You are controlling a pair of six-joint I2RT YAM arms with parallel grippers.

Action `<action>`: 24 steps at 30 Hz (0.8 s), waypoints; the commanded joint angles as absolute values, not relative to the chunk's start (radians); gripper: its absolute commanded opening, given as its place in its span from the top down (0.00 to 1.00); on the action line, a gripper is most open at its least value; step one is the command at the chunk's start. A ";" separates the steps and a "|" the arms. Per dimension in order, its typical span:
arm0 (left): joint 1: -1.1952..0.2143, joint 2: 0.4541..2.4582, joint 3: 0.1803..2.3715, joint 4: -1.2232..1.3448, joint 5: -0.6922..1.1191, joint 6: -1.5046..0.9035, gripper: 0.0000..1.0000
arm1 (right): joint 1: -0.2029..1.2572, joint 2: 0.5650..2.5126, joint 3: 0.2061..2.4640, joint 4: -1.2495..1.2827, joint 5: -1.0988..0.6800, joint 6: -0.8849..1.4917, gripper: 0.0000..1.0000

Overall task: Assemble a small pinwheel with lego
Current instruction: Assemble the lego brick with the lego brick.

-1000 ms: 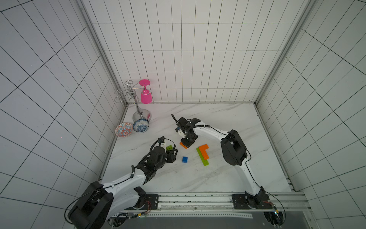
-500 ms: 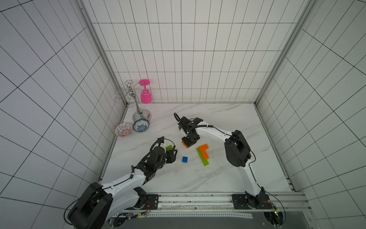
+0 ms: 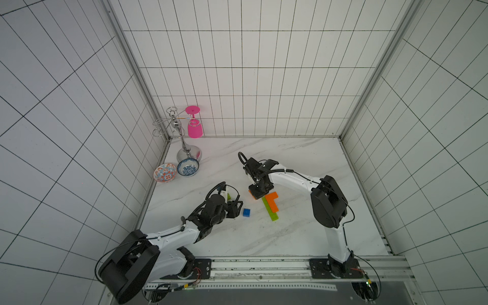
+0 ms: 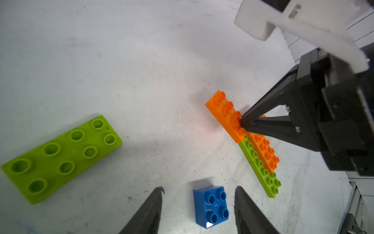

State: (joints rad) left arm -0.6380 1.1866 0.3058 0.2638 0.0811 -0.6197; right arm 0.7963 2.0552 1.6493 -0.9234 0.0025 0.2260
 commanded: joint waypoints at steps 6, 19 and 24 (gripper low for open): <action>-0.681 1.253 0.362 0.352 0.091 -0.621 0.41 | 0.783 1.993 1.539 -0.907 0.046 0.301 0.91; -0.689 1.271 0.359 0.364 0.088 -0.624 0.41 | 0.777 1.989 1.508 -0.902 0.077 0.314 0.91; -0.689 1.270 0.354 0.366 0.088 -0.624 0.41 | 0.775 1.997 1.500 -0.900 0.073 0.317 0.91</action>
